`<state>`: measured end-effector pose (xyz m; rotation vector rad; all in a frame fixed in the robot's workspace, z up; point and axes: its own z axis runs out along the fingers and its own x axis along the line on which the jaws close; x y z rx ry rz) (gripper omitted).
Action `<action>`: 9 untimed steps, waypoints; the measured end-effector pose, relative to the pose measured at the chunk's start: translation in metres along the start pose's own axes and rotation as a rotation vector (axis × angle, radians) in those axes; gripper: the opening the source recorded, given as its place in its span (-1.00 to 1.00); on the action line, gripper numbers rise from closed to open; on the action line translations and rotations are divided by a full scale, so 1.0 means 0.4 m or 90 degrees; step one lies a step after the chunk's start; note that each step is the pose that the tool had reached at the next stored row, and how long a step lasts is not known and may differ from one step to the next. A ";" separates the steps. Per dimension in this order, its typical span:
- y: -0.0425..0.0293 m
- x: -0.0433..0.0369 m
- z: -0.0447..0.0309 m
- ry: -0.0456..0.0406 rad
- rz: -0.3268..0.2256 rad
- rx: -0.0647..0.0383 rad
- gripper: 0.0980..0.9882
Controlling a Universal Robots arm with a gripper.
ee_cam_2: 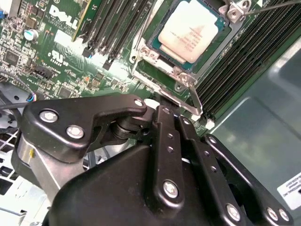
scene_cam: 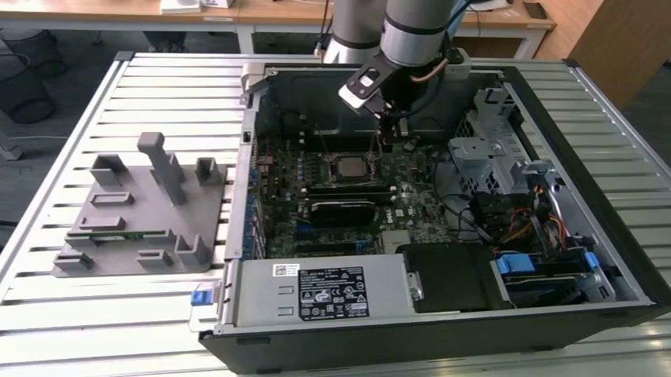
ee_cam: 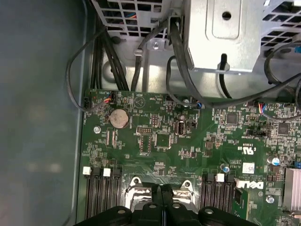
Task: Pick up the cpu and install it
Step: 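Close the cpu cover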
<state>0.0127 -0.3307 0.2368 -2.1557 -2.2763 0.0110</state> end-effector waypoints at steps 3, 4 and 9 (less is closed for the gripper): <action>-0.009 0.001 0.003 0.0001 0.000 0.000 -0.98; -0.013 0.001 0.004 0.0000 0.000 0.000 -0.98; -0.035 0.002 0.011 0.0000 0.000 0.000 -0.98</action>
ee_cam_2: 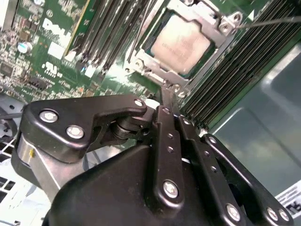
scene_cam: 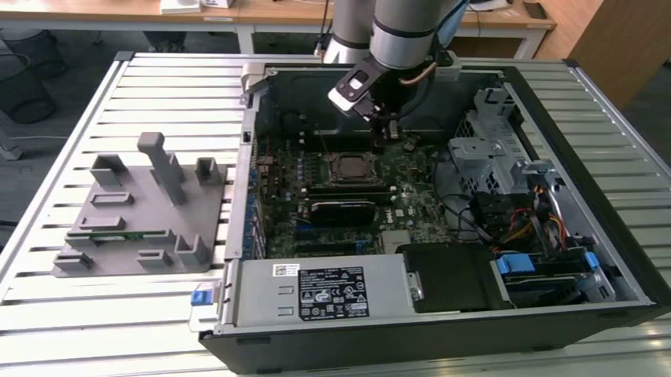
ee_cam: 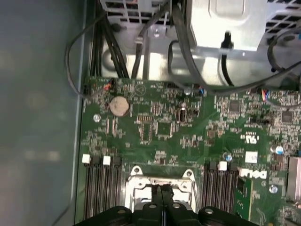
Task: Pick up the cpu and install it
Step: 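Close the cpu cover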
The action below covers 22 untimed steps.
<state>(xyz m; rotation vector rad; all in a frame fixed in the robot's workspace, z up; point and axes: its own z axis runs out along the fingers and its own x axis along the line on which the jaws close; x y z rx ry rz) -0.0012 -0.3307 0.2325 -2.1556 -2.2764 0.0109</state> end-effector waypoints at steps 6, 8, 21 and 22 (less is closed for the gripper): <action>-0.051 0.003 0.011 -0.0001 0.000 0.000 -0.98; -0.065 0.004 0.014 0.0000 0.000 0.000 -0.98; -0.093 0.005 0.021 -0.0001 0.000 0.000 -0.98; -0.094 0.005 0.021 0.0000 0.000 0.000 -0.98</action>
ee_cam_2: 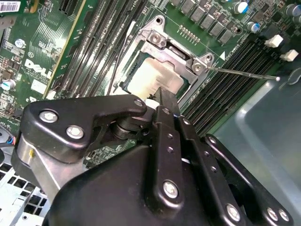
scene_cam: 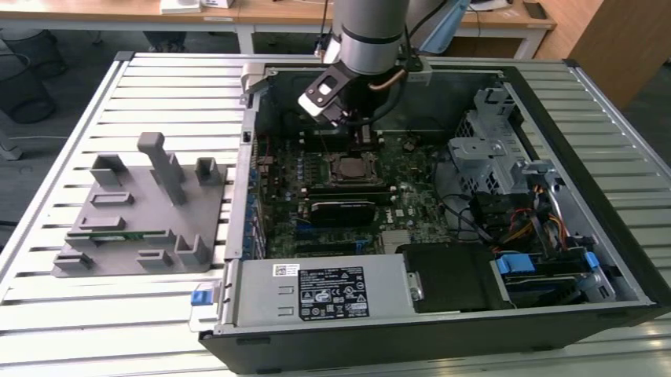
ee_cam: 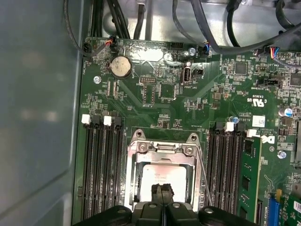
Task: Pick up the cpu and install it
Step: 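Close the cpu cover, then install the first cpu locking lever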
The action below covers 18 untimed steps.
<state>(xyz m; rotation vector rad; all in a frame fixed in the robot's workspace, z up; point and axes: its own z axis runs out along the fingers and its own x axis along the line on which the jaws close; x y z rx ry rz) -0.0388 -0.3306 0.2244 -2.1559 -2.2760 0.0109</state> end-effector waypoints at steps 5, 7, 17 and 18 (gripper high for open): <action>-0.011 0.001 0.000 -0.0001 0.000 0.000 -0.98; -0.015 0.001 0.000 0.0000 0.000 0.000 -0.98; -0.019 0.001 -0.019 0.0001 0.000 0.000 -0.98; -0.019 0.001 -0.024 0.0001 0.000 0.000 -0.98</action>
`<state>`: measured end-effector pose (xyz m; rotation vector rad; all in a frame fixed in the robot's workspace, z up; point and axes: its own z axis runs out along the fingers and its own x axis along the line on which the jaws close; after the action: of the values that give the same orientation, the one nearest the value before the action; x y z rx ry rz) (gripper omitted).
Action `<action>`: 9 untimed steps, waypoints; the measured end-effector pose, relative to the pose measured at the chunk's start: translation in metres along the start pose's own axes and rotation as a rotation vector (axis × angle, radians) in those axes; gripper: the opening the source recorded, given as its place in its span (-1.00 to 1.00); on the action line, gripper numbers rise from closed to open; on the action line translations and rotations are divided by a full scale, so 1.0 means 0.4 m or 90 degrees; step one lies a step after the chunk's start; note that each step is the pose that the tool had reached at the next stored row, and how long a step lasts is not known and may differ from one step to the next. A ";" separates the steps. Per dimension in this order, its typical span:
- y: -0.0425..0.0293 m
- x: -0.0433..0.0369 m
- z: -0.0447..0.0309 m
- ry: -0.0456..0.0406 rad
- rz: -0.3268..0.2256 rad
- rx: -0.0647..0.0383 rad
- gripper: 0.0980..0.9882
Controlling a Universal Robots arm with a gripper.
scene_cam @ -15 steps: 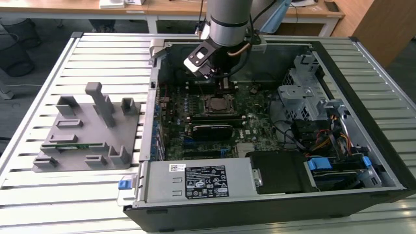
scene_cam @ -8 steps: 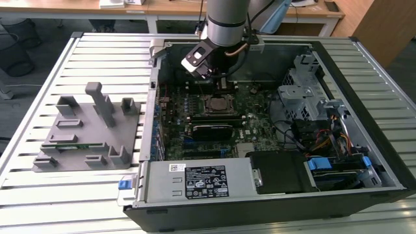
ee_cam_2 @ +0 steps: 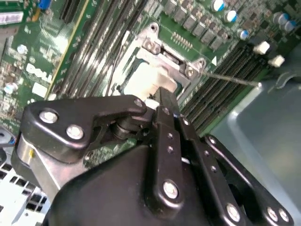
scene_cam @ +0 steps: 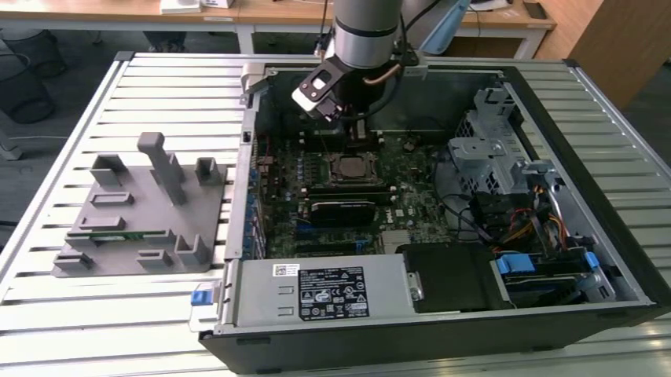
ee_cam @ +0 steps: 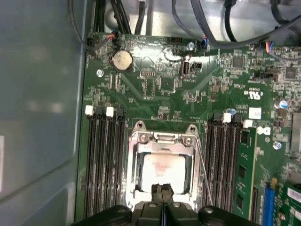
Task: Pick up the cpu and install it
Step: 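Install the first cpu locking lever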
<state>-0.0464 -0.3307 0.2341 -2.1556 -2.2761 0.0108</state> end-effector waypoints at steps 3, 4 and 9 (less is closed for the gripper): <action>0.000 0.000 -0.019 0.0000 0.000 0.000 -0.98; 0.000 0.000 -0.026 0.0000 0.000 0.000 -0.98; -0.001 0.000 -0.062 0.0000 0.000 0.000 -0.98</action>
<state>-0.0464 -0.3307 0.2588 -2.1556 -2.2761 0.0108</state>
